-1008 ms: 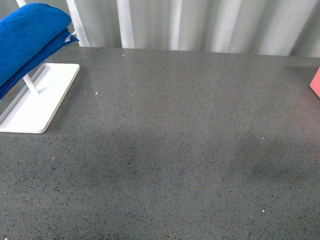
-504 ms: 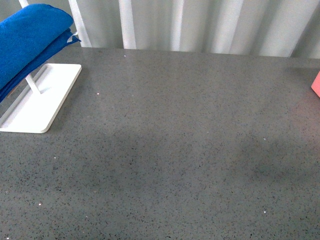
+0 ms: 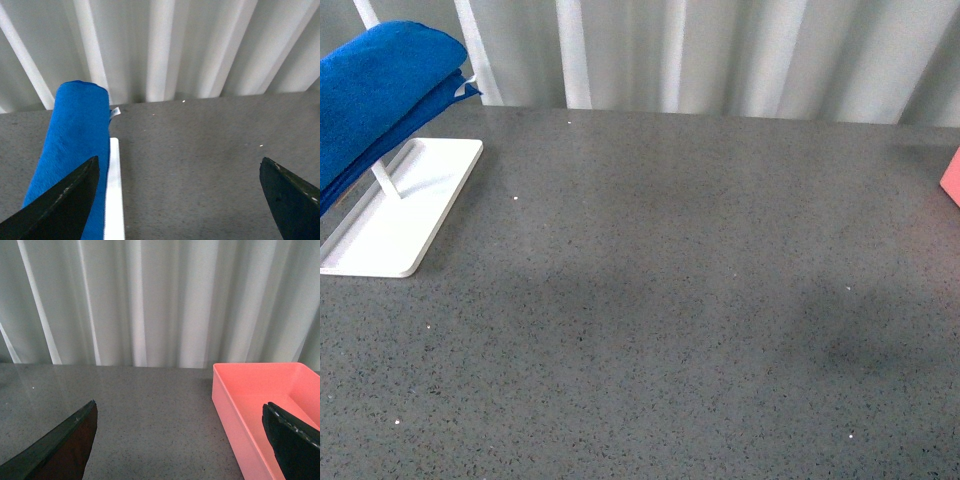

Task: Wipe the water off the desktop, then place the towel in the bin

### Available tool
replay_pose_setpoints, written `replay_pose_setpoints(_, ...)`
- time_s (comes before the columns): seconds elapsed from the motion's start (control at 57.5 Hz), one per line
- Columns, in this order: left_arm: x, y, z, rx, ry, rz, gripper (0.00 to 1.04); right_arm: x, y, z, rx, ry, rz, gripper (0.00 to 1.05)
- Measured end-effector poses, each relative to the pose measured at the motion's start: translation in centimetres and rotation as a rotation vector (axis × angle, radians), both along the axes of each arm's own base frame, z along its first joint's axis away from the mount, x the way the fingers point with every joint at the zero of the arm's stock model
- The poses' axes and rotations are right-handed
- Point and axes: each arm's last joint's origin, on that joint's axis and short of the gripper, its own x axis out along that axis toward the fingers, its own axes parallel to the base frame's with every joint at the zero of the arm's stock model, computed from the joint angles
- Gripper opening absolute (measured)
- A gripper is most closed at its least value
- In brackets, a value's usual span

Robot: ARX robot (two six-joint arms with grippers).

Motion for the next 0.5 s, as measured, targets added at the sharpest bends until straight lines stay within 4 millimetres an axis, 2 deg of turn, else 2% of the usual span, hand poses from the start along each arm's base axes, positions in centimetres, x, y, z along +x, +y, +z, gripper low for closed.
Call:
replay_pose_setpoints(0.139, 5.6, 0.4, -0.2, 0.082, 0.141, 0.022, 0.98, 0.0, 0.0, 0.0, 0.0, 0.0, 0.0, 0.98)
replay_pose_setpoints(0.191, 8.5, 0.9, -0.6, 0.121, 0.202, 0.025, 0.98, 0.0, 0.0, 0.0, 0.0, 0.0, 0.0, 0.98)
replay_pose_setpoints(0.261, 11.4, 1.6, -1.2, 0.194, 0.268, 0.075, 0.98, 0.0, 0.0, 0.0, 0.0, 0.0, 0.0, 0.98)
replay_pose_setpoints(0.348, 13.6, 2.3, -2.0, 0.256, 0.294, 0.115, 0.98, 0.0, 0.0, 0.0, 0.0, 0.0, 0.0, 0.98)
replay_pose_setpoints(0.504, 15.9, 2.7, -4.2, 0.304, 0.38, 0.156, 0.98, 0.0, 0.0, 0.0, 0.0, 0.0, 0.0, 0.98)
